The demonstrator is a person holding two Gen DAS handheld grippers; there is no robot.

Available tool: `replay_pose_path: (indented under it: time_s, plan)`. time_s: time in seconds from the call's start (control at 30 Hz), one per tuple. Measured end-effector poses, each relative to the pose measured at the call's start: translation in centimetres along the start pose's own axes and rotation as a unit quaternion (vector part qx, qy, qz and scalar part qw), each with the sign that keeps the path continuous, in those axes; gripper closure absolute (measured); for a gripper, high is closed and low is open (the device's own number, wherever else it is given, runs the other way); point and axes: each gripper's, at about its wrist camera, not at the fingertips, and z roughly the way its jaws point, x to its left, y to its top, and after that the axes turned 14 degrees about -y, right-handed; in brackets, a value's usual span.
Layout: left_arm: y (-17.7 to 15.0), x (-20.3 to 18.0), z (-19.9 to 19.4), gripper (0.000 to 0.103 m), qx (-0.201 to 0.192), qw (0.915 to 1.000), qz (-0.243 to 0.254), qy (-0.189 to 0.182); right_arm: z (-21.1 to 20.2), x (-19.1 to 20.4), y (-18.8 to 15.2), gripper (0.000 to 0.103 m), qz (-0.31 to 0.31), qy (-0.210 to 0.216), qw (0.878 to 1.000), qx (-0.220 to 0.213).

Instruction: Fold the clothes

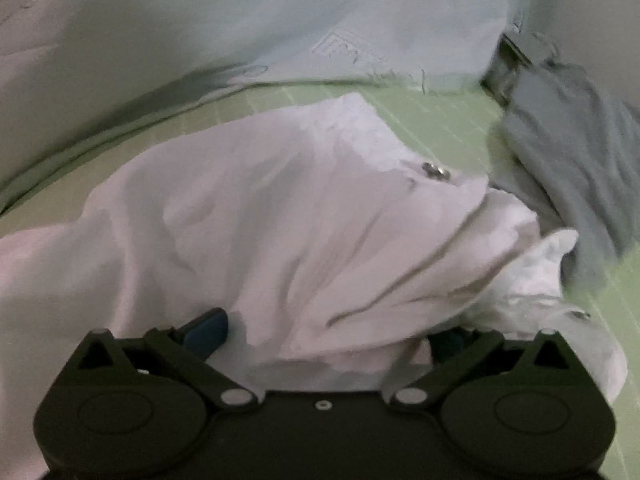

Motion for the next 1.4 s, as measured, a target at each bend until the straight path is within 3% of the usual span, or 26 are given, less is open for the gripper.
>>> replay_pose_path:
  time_s: [0.13,0.3,0.43,0.63,0.7,0.73,0.9,1.03,1.13,1.2,1.23,1.3,1.37,1.4]
  plan:
    - [2.6,-2.0,2.3,0.037,-0.009,0.9997,0.023,0.004,1.9,2.9,3.6,0.000,-0.017,-0.002,1.000,-0.016]
    - [1.5,-2.3,2.5,0.036,-0.017,0.9985,0.050,0.014,1.3,3.1,5.4,0.000,-0.002,-0.003,1.000,0.002]
    - [0.8,-0.1,-0.2,0.034,-0.007,0.9998,-0.005,-0.016,-2.2,1.3,5.3,0.000,0.027,0.001,0.999,-0.027]
    - [3.3,1.5,-5.8,0.034,-0.073,0.9966,-0.036,-0.012,-3.1,1.4,8.4,0.000,0.051,0.025,0.996,-0.066]
    - [5.2,1.4,-6.6,0.027,-0.101,0.9939,-0.039,-0.022,-2.5,2.4,10.0,0.000,0.055,0.031,0.995,-0.074]
    - [6.3,1.2,-6.3,0.020,-0.106,0.9932,-0.037,-0.031,-2.2,3.2,10.9,0.000,0.057,0.038,0.995,-0.078]
    - [11.9,-2.4,-0.6,0.018,-0.092,0.9943,-0.026,-0.047,0.4,8.9,14.2,0.000,0.050,0.071,0.994,-0.068]
    - [15.8,-6.3,5.4,0.018,-0.055,0.9947,-0.026,-0.083,2.6,12.9,14.6,0.002,0.021,0.077,0.996,-0.045]
    - [17.5,-9.1,9.8,0.010,-0.035,0.9972,-0.001,-0.066,4.0,14.6,13.8,0.003,-0.002,0.054,0.998,-0.031]
    - [18.2,-10.5,12.7,0.009,-0.018,0.9997,0.009,-0.011,4.7,15.0,13.4,0.005,-0.006,0.041,0.999,-0.029]
    - [18.3,-10.9,13.6,0.002,-0.014,0.9998,0.010,0.002,4.8,15.0,13.2,0.005,-0.005,0.041,0.999,-0.032]
    - [18.3,-12.1,14.8,0.001,-0.012,0.9990,0.027,0.035,4.6,14.5,12.8,0.011,-0.002,0.040,0.998,-0.041]
    - [17.7,-13.2,15.5,0.001,-0.019,0.9964,0.051,0.065,4.4,13.9,12.4,0.036,0.001,0.039,0.998,-0.052]
    - [17.2,-13.5,15.5,0.001,-0.026,0.9953,0.059,0.073,4.3,13.6,12.2,0.043,0.002,0.038,0.998,-0.058]
